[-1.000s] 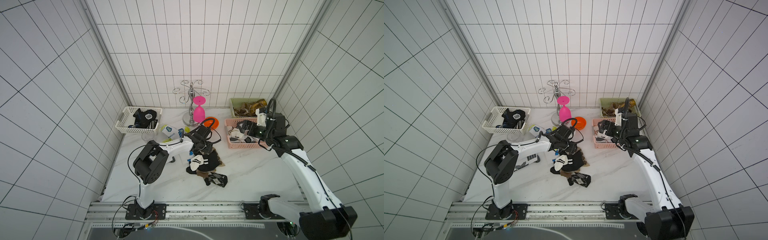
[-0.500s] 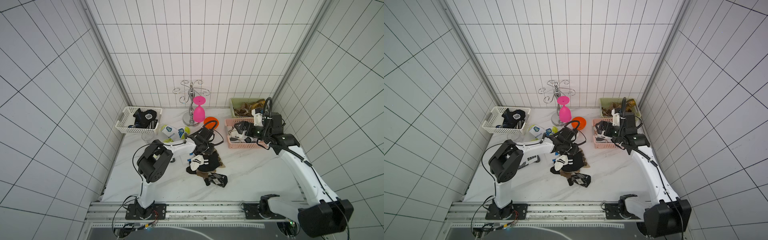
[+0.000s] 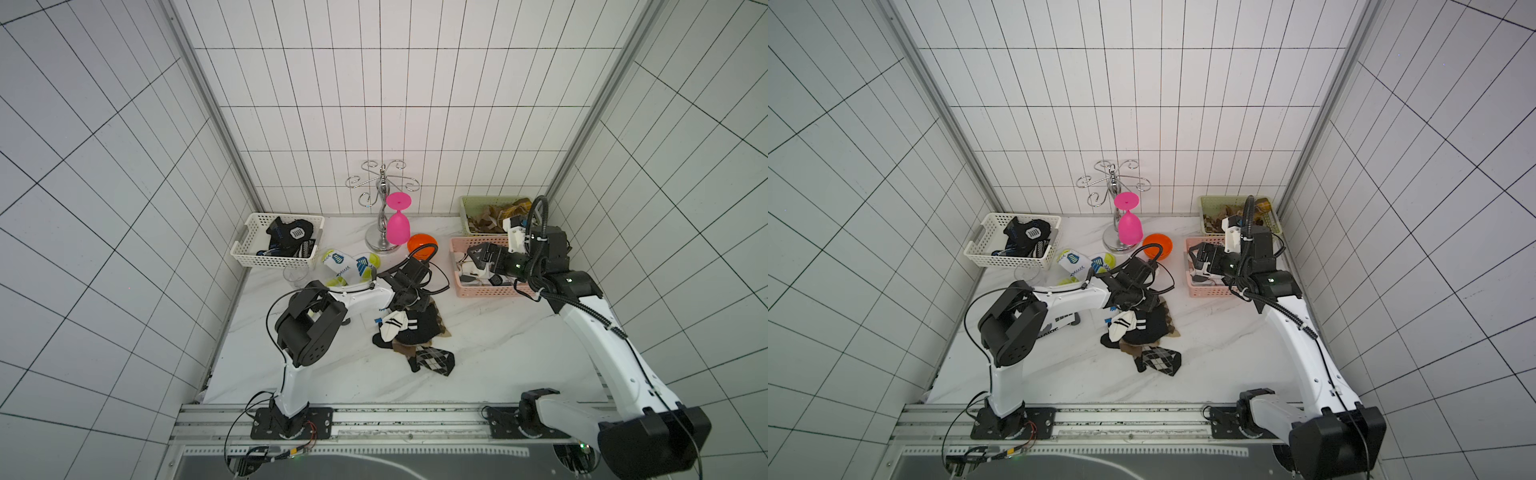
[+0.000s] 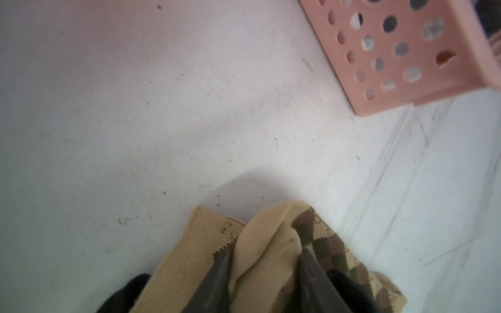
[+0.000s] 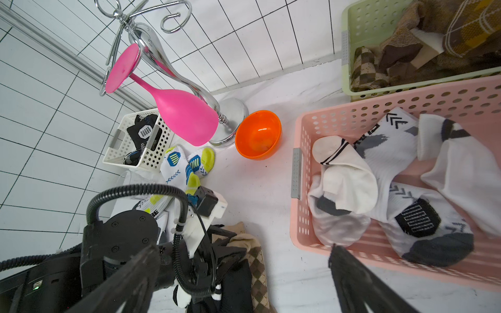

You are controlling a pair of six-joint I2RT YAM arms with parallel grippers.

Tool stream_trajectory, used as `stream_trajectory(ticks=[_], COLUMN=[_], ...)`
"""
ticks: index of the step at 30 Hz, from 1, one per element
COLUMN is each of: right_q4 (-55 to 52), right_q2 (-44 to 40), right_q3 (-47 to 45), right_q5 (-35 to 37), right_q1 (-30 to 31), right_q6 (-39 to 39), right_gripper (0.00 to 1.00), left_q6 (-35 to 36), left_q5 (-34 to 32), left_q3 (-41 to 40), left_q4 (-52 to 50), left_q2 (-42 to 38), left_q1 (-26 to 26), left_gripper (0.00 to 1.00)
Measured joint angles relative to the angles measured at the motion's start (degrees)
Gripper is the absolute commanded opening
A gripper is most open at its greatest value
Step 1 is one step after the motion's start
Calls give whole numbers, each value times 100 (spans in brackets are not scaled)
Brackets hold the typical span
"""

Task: Sort the socks into the basket by color
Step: Pick up the sock at the center of the board.

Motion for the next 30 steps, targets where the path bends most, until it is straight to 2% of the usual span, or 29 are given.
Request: stream_trajectory(ticks=[3,8,14,19,24,30], right_q4=[-2,-35,-168,-236,-114,149], right_q2=[-2,-2,-2,7,-70,-293], right_q3=[-2,-33,-33,-44,-236,-459], right_q5=[9,4,-190,-634,-1300,-2024], right_q1=[0,0,0,7,83,527], right_q6=[-11,-39,-308,-551,-634,-684], right_gripper=[99,99,99,98,94,89], left_q6=[81,190,306,315,238,90], left_q5=[-11,-74,2,210,321,417], left_q3=[-50,-284,-494,-553,-610,-417], left_q4=[57,98,330,496,627,688], left_q2=[-50,-664,-2031,-2846,-3261,-3368], left_q1=[-42,-90,-157,-210,-219,-208], left_gripper=[0,0,0,0,0,0])
